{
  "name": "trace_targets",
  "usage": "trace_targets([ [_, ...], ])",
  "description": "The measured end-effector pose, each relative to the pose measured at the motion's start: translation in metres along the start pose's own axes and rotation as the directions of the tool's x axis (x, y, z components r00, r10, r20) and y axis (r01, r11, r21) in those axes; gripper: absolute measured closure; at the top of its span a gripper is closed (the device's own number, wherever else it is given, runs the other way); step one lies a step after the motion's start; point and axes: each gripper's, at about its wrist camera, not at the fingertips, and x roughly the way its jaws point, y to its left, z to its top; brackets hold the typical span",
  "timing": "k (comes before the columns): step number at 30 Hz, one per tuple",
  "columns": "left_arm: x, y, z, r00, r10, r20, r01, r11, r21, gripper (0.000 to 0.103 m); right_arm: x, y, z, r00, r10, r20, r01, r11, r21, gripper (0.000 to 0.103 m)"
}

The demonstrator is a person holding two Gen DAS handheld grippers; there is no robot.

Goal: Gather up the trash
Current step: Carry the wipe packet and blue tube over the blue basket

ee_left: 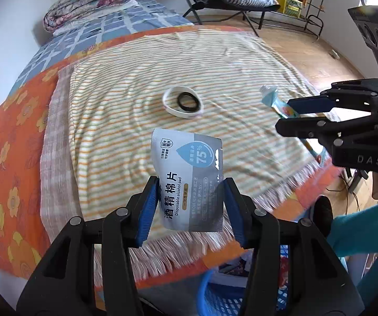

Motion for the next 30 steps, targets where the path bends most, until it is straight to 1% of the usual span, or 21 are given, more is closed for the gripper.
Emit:
trace_targets([
  [5, -0.016, -0.017, -0.019, 1.000, -0.012, 0.016, 0.011, 1.000, 0.029, 0.052, -0.017, 0.018, -0.023, 1.000, 0.012, 0.010, -0.011, 1.000, -0.027, 0.066],
  [12, -0.030, -0.034, -0.049, 0.999, -0.022, 0.027, 0.020, 0.999, 0.050, 0.052, -0.030, 0.036, -0.053, 1.000, 0.021, 0.011, -0.020, 0.999, -0.036, 0.066],
  [17, -0.030, -0.046, -0.072, 0.999, -0.039, 0.008, 0.039, 0.998, 0.059, 0.052, -0.035, 0.051, -0.078, 0.999, 0.040, -0.002, -0.040, 0.998, -0.044, 0.066],
  [21, -0.028, -0.053, -0.089, 0.999, -0.052, -0.012, 0.052, 0.997, 0.061, 0.052, -0.037, 0.061, -0.098, 0.999, 0.037, -0.009, -0.038, 0.998, -0.058, 0.066],
  [26, -0.021, -0.059, -0.110, 0.997, -0.064, -0.046, 0.066, 0.996, 0.057, 0.052, -0.035, 0.065, -0.118, 0.998, 0.059, -0.022, -0.060, 0.997, -0.044, 0.066],
  [30, -0.017, -0.060, -0.122, 0.995, -0.069, -0.066, 0.072, 0.996, 0.048, 0.052, -0.032, 0.067, -0.132, 0.998, 0.056, -0.033, -0.057, 0.997, -0.042, 0.066],
])
